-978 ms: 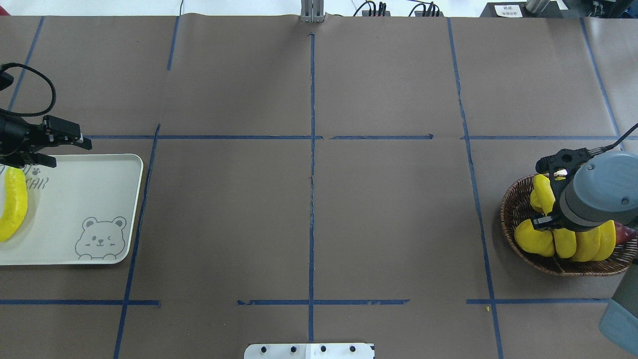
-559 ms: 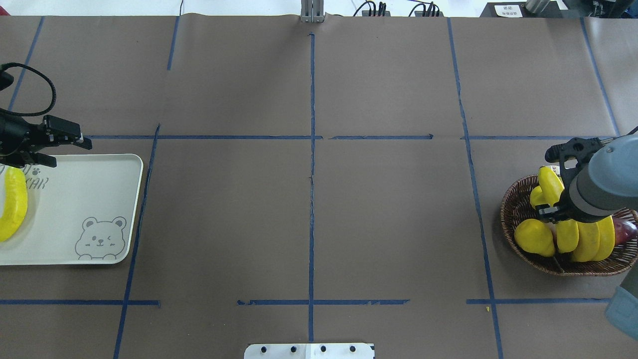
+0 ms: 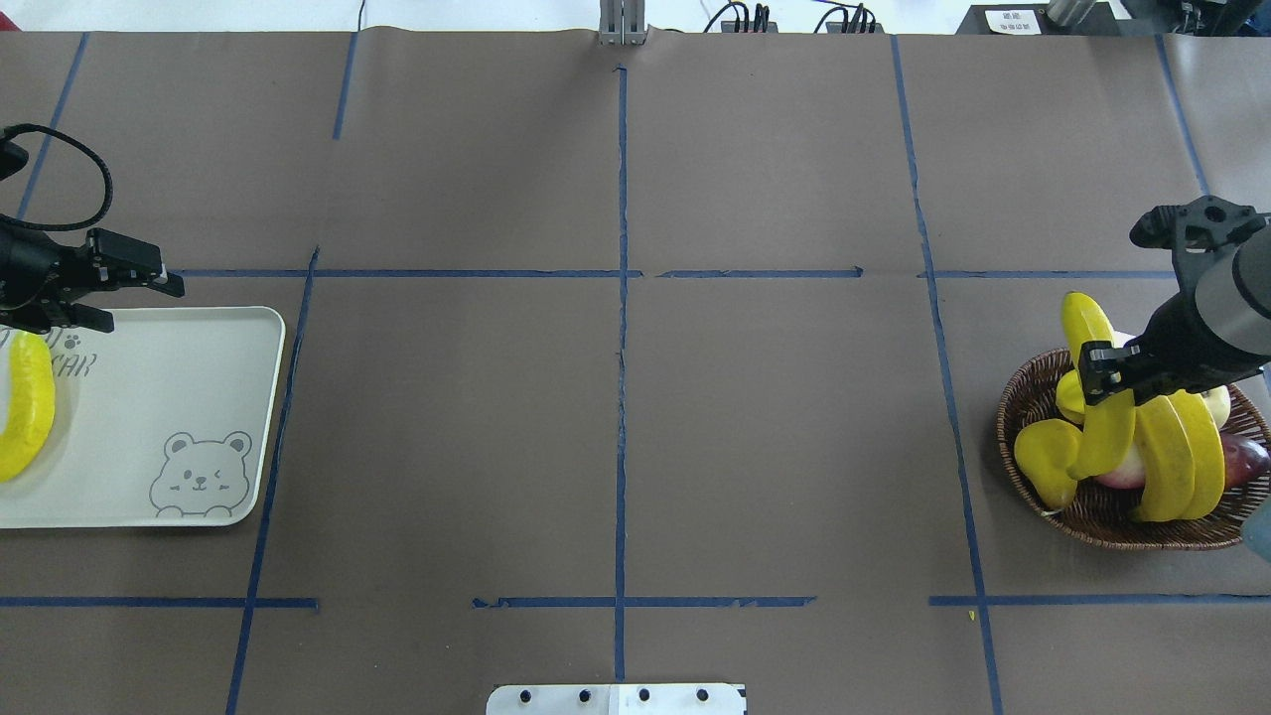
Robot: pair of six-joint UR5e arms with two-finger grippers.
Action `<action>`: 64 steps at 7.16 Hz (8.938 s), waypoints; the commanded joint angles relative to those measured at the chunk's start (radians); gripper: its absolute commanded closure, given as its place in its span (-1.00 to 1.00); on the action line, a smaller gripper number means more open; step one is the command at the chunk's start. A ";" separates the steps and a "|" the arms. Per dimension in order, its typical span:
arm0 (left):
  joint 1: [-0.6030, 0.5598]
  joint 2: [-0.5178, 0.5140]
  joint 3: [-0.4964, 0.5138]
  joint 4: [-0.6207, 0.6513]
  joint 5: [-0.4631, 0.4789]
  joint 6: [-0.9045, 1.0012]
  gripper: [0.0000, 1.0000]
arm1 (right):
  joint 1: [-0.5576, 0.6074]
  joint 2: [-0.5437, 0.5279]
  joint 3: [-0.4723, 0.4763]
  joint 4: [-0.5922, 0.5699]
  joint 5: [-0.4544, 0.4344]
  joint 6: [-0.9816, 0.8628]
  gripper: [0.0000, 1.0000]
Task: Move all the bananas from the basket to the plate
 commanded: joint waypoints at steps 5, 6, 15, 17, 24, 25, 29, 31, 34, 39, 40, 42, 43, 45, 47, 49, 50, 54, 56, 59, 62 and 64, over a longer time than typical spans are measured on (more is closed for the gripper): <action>0.136 -0.245 0.024 -0.007 0.002 -0.225 -0.98 | 0.009 0.284 -0.003 0.002 0.247 0.011 0.97; 0.163 -0.333 0.024 -0.010 0.021 -0.315 -0.98 | -0.015 0.336 -0.024 0.052 0.261 0.010 0.99; 0.394 -0.627 0.009 -0.061 0.274 -0.664 -0.96 | -0.244 0.418 -0.183 0.706 0.076 0.479 0.99; 0.438 -0.645 0.021 -0.059 0.304 -0.664 -0.96 | -0.285 0.447 -0.186 0.738 0.021 0.514 0.99; 0.484 -0.639 0.015 -0.058 0.354 -0.649 1.00 | -0.285 0.445 -0.183 0.738 0.019 0.517 0.87; 0.484 -0.639 0.015 -0.058 0.354 -0.649 1.00 | -0.285 0.445 -0.183 0.737 0.019 0.519 -0.76; 0.475 -0.634 0.009 -0.050 0.351 -0.649 1.00 | -0.281 0.441 -0.155 0.737 0.019 0.545 -1.00; 0.434 -0.596 0.015 0.038 0.346 -0.644 1.00 | -0.276 0.395 -0.098 0.737 0.017 0.546 -1.00; 0.307 -0.406 -0.035 0.174 0.305 -0.498 1.00 | -0.226 0.288 -0.045 0.735 0.010 0.548 -1.00; 0.224 0.062 -0.126 0.263 0.314 -0.104 1.00 | -0.173 0.223 -0.058 0.725 -0.064 0.546 -1.00; 0.224 0.079 -0.113 0.265 0.315 -0.097 1.00 | -0.173 0.224 -0.061 0.726 -0.067 0.546 -1.00; 0.214 0.079 -0.038 0.265 0.332 -0.047 1.00 | -0.170 0.220 -0.060 0.726 -0.069 0.548 -1.00; 0.195 0.079 -0.002 0.260 0.332 0.001 1.00 | -0.170 0.220 -0.060 0.726 -0.067 0.548 -1.00; 0.168 0.079 0.030 0.255 0.357 0.055 1.00 | -0.172 0.218 -0.058 0.726 -0.067 0.548 -1.00; 0.161 0.079 0.058 0.252 0.361 0.072 1.00 | -0.172 0.220 -0.060 0.726 -0.067 0.546 -1.00; 0.161 0.079 0.062 0.252 0.377 0.072 0.96 | -0.173 0.223 -0.057 0.725 -0.066 0.548 -1.00; 0.161 0.079 0.070 0.251 0.377 0.078 -0.98 | -0.173 0.221 -0.060 0.725 -0.067 0.548 -1.00; 0.118 0.052 0.012 0.258 0.333 0.159 -1.00 | -0.143 0.212 -0.063 0.720 -0.067 0.548 -1.00; 0.086 -0.019 -0.078 0.268 0.248 0.144 -1.00 | -0.044 0.130 -0.051 0.662 -0.069 0.546 -1.00; 0.133 -0.134 -0.111 0.266 0.237 -0.087 -1.00 | 0.070 -0.131 -0.049 0.660 -0.064 0.200 -1.00; 0.208 -0.203 -0.111 0.268 0.248 -0.196 -1.00 | 0.083 -0.305 -0.055 0.660 -0.073 -0.055 -1.00; 0.231 -0.222 -0.102 0.268 0.248 -0.204 -1.00 | 0.039 -0.340 -0.092 0.660 -0.075 -0.055 -0.97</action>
